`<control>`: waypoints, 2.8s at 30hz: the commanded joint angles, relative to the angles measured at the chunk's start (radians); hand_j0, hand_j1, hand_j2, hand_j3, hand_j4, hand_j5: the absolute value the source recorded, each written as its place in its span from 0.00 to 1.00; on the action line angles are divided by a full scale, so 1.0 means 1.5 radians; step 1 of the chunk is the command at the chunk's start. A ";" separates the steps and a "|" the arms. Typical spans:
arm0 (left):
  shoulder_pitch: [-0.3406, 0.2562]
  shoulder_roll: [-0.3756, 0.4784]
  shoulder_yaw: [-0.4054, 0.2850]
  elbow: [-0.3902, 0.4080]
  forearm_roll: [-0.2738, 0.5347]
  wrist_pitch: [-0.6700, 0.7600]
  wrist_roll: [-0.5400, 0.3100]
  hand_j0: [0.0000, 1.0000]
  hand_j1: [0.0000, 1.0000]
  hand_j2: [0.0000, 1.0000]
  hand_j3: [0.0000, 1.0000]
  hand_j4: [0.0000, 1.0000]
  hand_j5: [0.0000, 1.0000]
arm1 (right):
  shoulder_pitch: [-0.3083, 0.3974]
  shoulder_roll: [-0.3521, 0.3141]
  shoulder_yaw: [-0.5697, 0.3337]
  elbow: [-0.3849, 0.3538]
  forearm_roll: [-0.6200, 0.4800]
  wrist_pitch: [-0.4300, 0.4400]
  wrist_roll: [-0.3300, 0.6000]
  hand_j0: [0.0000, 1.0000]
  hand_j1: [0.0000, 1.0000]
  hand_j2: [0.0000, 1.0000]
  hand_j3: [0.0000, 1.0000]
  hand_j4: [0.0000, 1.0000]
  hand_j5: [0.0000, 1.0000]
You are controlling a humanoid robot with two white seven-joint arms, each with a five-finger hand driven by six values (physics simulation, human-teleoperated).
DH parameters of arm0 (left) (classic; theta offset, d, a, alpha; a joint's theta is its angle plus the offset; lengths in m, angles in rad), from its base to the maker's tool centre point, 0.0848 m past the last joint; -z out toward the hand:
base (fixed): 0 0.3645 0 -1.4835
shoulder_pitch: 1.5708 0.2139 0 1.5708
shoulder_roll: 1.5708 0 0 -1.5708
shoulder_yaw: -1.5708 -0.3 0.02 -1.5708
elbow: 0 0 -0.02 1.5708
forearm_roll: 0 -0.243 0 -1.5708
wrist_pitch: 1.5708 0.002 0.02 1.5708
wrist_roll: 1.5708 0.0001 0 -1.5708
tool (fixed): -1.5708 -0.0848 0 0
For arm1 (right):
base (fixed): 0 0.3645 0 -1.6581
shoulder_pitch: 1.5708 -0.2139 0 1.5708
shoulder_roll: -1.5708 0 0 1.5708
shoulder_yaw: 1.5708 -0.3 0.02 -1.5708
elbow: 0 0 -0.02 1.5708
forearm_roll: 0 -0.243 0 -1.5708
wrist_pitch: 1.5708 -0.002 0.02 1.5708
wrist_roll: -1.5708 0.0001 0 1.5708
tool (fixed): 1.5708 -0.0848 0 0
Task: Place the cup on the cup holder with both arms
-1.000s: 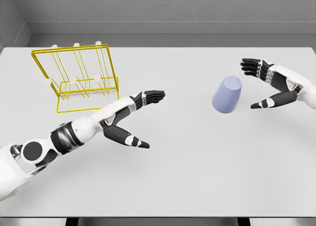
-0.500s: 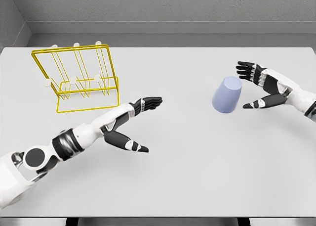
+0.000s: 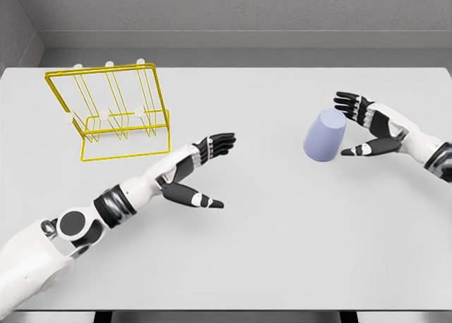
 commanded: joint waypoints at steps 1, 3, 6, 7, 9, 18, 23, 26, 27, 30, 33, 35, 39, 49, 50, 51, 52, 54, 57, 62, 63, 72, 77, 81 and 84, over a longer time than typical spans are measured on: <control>0.000 0.000 0.000 0.001 0.028 0.000 0.000 1.00 1.00 1.00 1.00 1.00 1.00 | 0.000 0.008 0.000 0.008 -0.003 0.001 0.000 1.00 1.00 1.00 1.00 1.00 1.00; 0.000 0.000 0.001 -0.005 0.024 -0.004 -0.002 1.00 1.00 1.00 1.00 1.00 1.00 | -0.001 0.018 0.001 0.016 -0.003 0.001 0.000 1.00 1.00 1.00 1.00 1.00 1.00; 0.001 0.000 0.018 -0.015 -0.014 -0.004 -0.003 1.00 1.00 1.00 1.00 1.00 1.00 | -0.001 0.026 0.001 0.024 -0.002 0.002 0.000 1.00 1.00 1.00 1.00 1.00 1.00; 0.002 0.001 0.019 -0.017 -0.018 -0.004 -0.003 1.00 1.00 1.00 1.00 1.00 1.00 | -0.001 0.030 0.001 0.030 -0.002 0.002 0.000 1.00 1.00 1.00 1.00 1.00 1.00; 0.001 0.002 0.019 -0.017 -0.021 -0.004 -0.003 1.00 1.00 1.00 1.00 1.00 1.00 | -0.001 0.034 0.003 0.030 -0.001 0.002 0.000 1.00 1.00 1.00 1.00 1.00 1.00; 0.002 0.005 0.029 -0.029 -0.041 -0.004 -0.004 1.00 1.00 1.00 1.00 1.00 1.00 | -0.001 0.049 0.005 0.031 0.004 0.003 0.000 1.00 1.00 1.00 1.00 1.00 1.00; 0.001 0.005 0.028 -0.028 -0.042 -0.004 -0.002 1.00 1.00 1.00 1.00 1.00 1.00 | -0.003 0.057 0.006 0.032 0.004 0.004 0.000 1.00 1.00 1.00 1.00 1.00 1.00; 0.002 0.005 0.028 -0.027 -0.042 -0.004 -0.002 1.00 1.00 1.00 1.00 1.00 1.00 | -0.003 0.058 0.006 0.032 0.004 0.009 0.000 1.00 1.00 1.00 1.00 1.00 1.00; 0.006 0.005 0.029 -0.028 -0.042 -0.004 -0.001 1.00 1.00 1.00 1.00 1.00 1.00 | -0.003 0.058 0.006 0.032 0.004 0.010 0.000 1.00 1.00 1.00 1.00 1.00 1.00; 0.006 0.005 0.029 -0.027 -0.042 -0.004 -0.001 1.00 1.00 1.00 1.00 1.00 1.00 | -0.003 0.059 0.007 0.032 0.004 0.010 0.000 1.00 1.00 1.00 1.00 1.00 1.00; 0.006 0.003 0.029 -0.026 -0.041 -0.003 0.000 1.00 1.00 1.00 1.00 1.00 1.00 | -0.002 0.064 0.007 0.032 0.004 0.010 0.000 0.97 0.97 0.97 0.97 0.97 0.97; 0.005 -0.002 0.028 -0.023 -0.041 -0.003 0.000 1.00 1.00 1.00 1.00 1.00 1.00 | -0.002 0.065 0.007 0.032 0.004 0.010 0.000 0.96 0.96 0.96 0.96 0.96 0.96; 0.006 -0.044 0.030 0.046 -0.041 -0.004 0.001 1.00 1.00 1.00 1.00 1.00 1.00 | -0.003 0.067 0.007 0.032 0.004 0.010 -0.001 0.85 0.85 0.85 0.85 0.85 0.85; 0.018 -0.050 0.030 0.044 -0.042 -0.020 -0.001 1.00 1.00 1.00 1.00 1.00 1.00 | -0.006 0.071 0.006 0.040 0.004 0.009 -0.002 0.66 0.66 0.66 0.66 0.66 0.66; 0.019 -0.050 0.029 0.042 -0.042 -0.021 -0.001 1.00 1.00 1.00 1.00 1.00 1.00 | -0.006 0.071 0.006 0.039 0.004 0.008 -0.002 0.66 0.66 0.66 0.66 0.66 0.66; 0.020 -0.050 0.028 0.042 -0.042 -0.038 -0.001 1.00 1.00 1.00 1.00 1.00 1.00 | -0.007 0.071 0.006 0.038 0.004 0.007 -0.002 0.66 0.66 0.66 0.66 0.66 0.66; 0.026 -0.049 0.028 0.042 -0.042 -0.049 -0.001 1.00 1.00 1.00 1.00 1.00 1.00 | -0.008 0.070 0.005 0.037 0.004 0.006 -0.002 0.66 0.66 0.66 0.66 0.66 0.66; 0.026 -0.048 0.029 0.044 -0.042 -0.048 0.000 1.00 1.00 1.00 1.00 1.00 1.00 | -0.011 0.068 0.003 0.034 0.004 0.004 -0.001 0.66 0.66 0.66 0.66 0.66 0.66; 0.026 -0.047 0.029 0.044 -0.043 -0.048 0.000 1.00 1.00 1.00 1.00 1.00 1.00 | -0.020 0.068 0.002 0.026 0.004 0.001 -0.001 0.66 0.66 0.66 0.66 0.66 0.66; 0.026 -0.045 0.030 0.044 -0.043 -0.048 0.000 1.00 1.00 1.00 1.00 1.00 1.00 | -0.025 0.062 0.002 -0.007 0.004 0.001 0.000 0.66 0.66 0.66 0.66 0.66 0.66; 0.026 -0.044 0.030 0.045 -0.043 -0.048 0.000 1.00 1.00 1.00 1.00 1.00 1.00 | -0.026 0.062 0.002 -0.013 0.004 0.000 0.000 0.66 0.66 0.66 0.66 0.66 0.66; 0.027 -0.042 0.030 0.046 -0.043 -0.049 0.000 1.00 1.00 1.00 1.00 1.00 1.00 | -0.020 0.064 0.016 -0.093 0.005 0.000 0.000 0.67 0.67 0.67 0.67 0.67 0.67; 0.027 -0.043 0.030 0.047 -0.043 -0.049 0.000 1.00 1.00 1.00 1.00 1.00 1.00 | -0.021 0.070 0.035 -0.108 0.005 0.000 0.000 0.67 0.67 0.67 0.67 0.67 0.67; 0.027 -0.042 0.030 0.048 -0.043 -0.049 0.000 1.00 1.00 1.00 1.00 1.00 1.00 | -0.022 0.080 0.049 -0.110 0.005 0.000 0.000 0.67 0.67 0.67 0.67 0.67 0.67; 0.027 -0.042 0.030 0.049 -0.043 -0.049 0.000 1.00 1.00 1.00 1.00 1.00 1.00 | -0.020 0.085 0.050 -0.121 0.006 0.000 0.000 0.66 0.66 0.66 0.66 0.66 0.66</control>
